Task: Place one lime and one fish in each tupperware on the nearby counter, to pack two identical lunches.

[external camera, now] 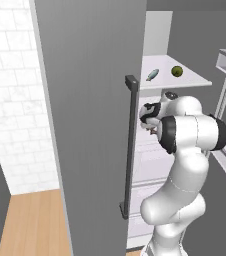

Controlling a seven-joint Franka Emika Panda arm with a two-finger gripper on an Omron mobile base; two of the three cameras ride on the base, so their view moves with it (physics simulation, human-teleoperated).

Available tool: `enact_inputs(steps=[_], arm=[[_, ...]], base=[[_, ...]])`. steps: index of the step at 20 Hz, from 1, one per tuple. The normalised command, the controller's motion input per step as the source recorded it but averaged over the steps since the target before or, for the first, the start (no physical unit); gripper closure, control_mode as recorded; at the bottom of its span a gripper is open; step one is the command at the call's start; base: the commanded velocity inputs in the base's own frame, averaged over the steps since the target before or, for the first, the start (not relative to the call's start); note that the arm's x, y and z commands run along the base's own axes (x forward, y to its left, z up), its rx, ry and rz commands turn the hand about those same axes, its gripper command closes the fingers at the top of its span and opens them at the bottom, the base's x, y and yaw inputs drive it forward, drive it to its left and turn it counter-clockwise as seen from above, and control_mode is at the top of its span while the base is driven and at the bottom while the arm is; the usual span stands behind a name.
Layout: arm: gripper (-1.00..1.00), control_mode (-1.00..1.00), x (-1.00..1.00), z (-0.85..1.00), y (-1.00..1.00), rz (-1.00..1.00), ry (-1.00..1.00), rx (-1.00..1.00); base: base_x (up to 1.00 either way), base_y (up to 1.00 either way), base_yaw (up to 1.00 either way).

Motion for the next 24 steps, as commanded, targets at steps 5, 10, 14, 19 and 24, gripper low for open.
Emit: enact_inputs(steps=[5, 10, 14, 19, 24], arm=[[-1.0, -1.0, 0.16, -0.27, 0.11, 0.0, 0.0, 0.0], [-1.0, -1.0, 0.35, -0.01, 0.02, 0.0, 0.05, 0.0], [-1.0, -1.0, 0.31, -0.04, 0.0, 0.0, 0.04, 0.0], [-1.0, -1.0, 0.03, -0.33, 0.0, 0.0, 0.0, 0.0], [-1.0, -1.0, 0.0, -0.46, 0.0, 0.0, 0.0, 0.0]], base=[[0.0, 0.0, 0.0], [0.0, 0.0, 0.0], [0.0, 0.0, 0.0], [0.0, 0.0, 0.0], [0.0, 0.0, 0.0]])
